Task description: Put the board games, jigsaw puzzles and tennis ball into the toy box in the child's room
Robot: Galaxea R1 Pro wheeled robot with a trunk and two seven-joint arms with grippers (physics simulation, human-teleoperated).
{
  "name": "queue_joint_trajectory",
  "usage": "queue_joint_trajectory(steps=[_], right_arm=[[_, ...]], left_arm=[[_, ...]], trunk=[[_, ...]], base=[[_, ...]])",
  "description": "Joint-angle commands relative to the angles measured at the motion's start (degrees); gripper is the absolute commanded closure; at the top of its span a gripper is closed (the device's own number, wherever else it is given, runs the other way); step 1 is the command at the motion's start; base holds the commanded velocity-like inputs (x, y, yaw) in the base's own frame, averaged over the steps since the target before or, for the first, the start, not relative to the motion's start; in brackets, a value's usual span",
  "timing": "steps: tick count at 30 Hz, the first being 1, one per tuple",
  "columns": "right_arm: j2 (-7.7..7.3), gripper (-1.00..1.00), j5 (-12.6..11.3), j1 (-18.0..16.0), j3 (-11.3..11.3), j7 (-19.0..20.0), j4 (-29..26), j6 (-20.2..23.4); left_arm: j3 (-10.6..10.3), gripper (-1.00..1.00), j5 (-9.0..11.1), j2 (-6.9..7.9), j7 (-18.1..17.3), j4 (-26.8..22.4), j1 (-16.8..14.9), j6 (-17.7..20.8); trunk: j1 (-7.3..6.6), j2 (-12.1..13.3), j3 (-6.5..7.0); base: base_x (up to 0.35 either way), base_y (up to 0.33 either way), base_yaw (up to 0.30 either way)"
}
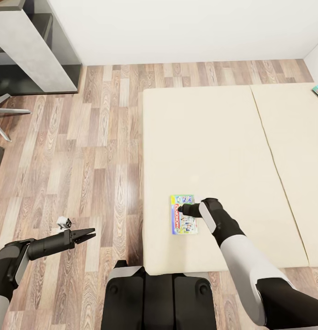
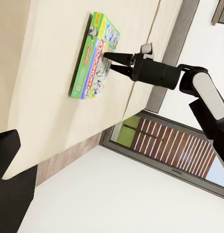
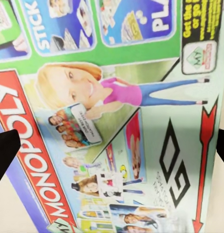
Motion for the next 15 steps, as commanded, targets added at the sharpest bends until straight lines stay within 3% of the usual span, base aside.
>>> queue_joint_trajectory(steps=[1,15], right_arm=[[0.01,-1.00,-0.5,0.0,0.1,-0.4,-0.1,0.3],[0.16,-1.00,-0.3,0.0,0.1,-0.5,-0.1,0.2]], left_arm=[[0.0,-1.00,0.0,0.01,-0.2,0.0,0.0,0.6],[0.0,-1.00,0.0,0.02,-0.2,0.0,0.0,0.6]], trunk=[[0.03,-0.1,-0.06],[0.03,-0.1,-0.06]], base=[[0.000,0.000,0.000],[0.000,0.000,0.000]])
